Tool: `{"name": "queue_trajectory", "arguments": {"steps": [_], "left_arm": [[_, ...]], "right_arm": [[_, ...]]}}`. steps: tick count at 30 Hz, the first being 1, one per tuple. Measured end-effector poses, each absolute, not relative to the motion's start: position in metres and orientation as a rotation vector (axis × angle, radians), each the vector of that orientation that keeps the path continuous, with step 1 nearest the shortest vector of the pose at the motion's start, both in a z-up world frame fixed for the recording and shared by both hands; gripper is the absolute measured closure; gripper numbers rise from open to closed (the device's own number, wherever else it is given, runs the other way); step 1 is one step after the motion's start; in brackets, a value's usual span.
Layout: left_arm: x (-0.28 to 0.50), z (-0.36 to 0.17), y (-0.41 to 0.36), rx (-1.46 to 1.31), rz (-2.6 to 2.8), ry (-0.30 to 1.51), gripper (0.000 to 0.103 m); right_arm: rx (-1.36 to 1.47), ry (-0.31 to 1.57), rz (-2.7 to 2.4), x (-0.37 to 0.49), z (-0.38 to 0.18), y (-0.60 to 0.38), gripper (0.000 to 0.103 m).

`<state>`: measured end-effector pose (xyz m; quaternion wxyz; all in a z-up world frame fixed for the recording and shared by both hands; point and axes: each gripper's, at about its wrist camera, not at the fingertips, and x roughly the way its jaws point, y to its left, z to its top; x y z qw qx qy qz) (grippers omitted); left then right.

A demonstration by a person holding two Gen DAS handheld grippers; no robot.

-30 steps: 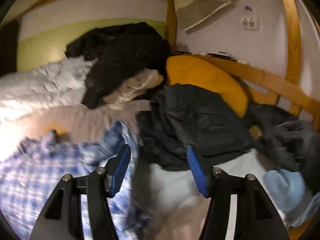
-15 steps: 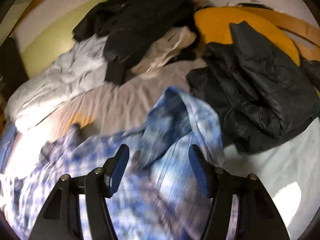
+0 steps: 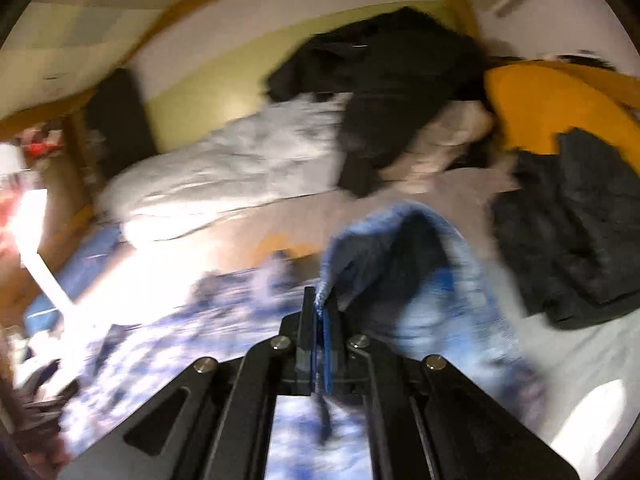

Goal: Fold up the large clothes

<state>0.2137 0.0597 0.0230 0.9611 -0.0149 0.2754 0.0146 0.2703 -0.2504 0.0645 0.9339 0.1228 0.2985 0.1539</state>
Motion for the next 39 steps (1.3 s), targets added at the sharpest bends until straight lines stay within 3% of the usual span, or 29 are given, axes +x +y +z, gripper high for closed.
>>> {"name": "queue_trajectory", "arguments": {"steps": [6,11,12,13,15,21,24,28,29,31,32,35,36,39], "left_arm": [[0.211,0.022,0.048,-0.030,-0.015,0.570,0.001],[0.207,0.022,0.040,-0.012,-0.023,0.566,0.001],[0.208,0.022,0.040,-0.014,-0.026,0.565,0.001],[0.207,0.023,0.041,-0.019,-0.032,0.566,0.001],[0.207,0.022,0.041,-0.027,-0.043,0.568,0.001],[0.207,0.014,0.023,-0.062,-0.186,0.625,0.001],[0.218,-0.004,0.001,-0.123,-0.435,0.778,0.003],[0.238,-0.029,-0.021,-0.133,-0.433,0.887,0.010],[0.243,-0.034,-0.025,-0.130,-0.432,0.904,0.013],[0.249,-0.042,-0.033,-0.123,-0.473,0.947,0.046],[0.251,-0.046,-0.038,-0.096,-0.476,0.972,0.048],[0.245,-0.047,-0.045,-0.009,-0.425,0.943,0.067],[0.243,-0.043,-0.042,0.003,-0.405,0.918,0.094],[0.235,-0.018,-0.037,0.107,-0.251,0.781,0.098]], "right_arm": [[0.190,0.666,0.468,0.249,0.067,-0.200,0.101],[0.278,0.543,0.565,0.224,0.077,-0.189,0.100],[0.244,0.534,0.538,0.220,0.077,-0.185,0.096],[0.183,0.552,0.516,0.217,0.075,-0.180,0.082],[-0.004,0.653,0.392,0.218,0.064,-0.164,0.067],[0.206,0.899,0.290,0.224,0.042,-0.212,0.059],[0.165,0.828,0.227,0.219,0.054,-0.232,0.048],[0.059,0.717,0.139,0.211,0.074,-0.238,0.043],[0.065,0.711,0.139,0.212,0.077,-0.241,0.043],[0.082,0.719,0.138,0.217,0.077,-0.252,0.042],[0.081,0.727,0.126,0.220,0.074,-0.256,0.042],[0.046,0.735,0.073,0.224,0.068,-0.262,0.042],[0.041,0.738,0.059,0.224,0.067,-0.263,0.042],[0.073,0.752,0.011,0.230,0.063,-0.275,0.042]]}}
